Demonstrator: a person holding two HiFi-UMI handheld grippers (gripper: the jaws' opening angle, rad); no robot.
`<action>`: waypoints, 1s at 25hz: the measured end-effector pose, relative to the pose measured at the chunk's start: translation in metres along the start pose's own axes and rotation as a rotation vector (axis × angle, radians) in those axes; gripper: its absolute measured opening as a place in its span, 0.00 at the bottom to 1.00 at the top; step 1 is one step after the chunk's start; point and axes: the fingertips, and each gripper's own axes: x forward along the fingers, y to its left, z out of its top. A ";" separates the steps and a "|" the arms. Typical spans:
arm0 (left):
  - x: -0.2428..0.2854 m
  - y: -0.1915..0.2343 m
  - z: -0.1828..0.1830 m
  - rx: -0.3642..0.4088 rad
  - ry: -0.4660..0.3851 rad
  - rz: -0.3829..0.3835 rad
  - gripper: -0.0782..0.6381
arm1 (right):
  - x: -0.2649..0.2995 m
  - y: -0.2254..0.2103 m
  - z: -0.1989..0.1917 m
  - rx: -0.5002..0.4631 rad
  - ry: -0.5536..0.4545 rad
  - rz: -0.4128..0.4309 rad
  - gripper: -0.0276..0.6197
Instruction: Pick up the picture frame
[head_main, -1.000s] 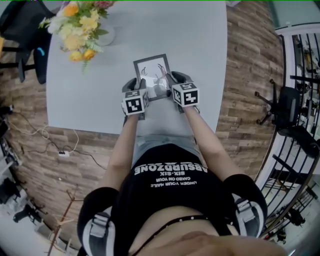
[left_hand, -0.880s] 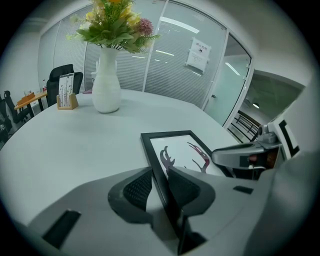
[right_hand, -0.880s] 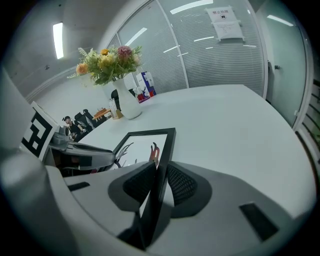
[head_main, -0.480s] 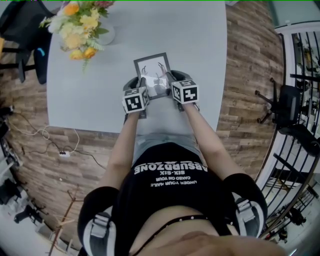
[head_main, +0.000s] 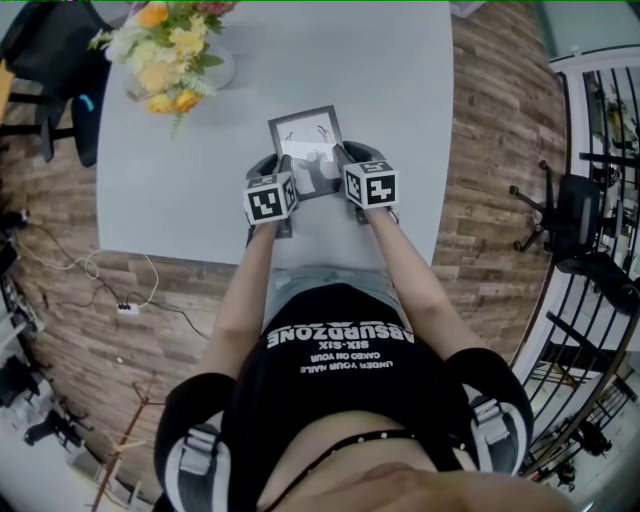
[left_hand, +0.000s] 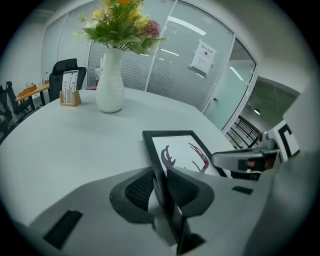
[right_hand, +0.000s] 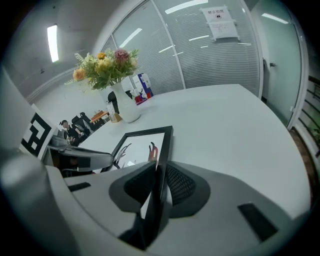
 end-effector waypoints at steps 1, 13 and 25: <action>-0.001 -0.001 0.001 0.002 -0.005 -0.002 0.24 | -0.002 0.001 0.002 -0.003 -0.004 -0.003 0.17; -0.031 -0.012 0.020 0.033 -0.065 -0.008 0.24 | -0.036 0.013 0.025 -0.020 -0.098 -0.004 0.17; -0.078 -0.033 0.044 0.053 -0.176 -0.011 0.24 | -0.085 0.029 0.051 -0.028 -0.219 0.004 0.16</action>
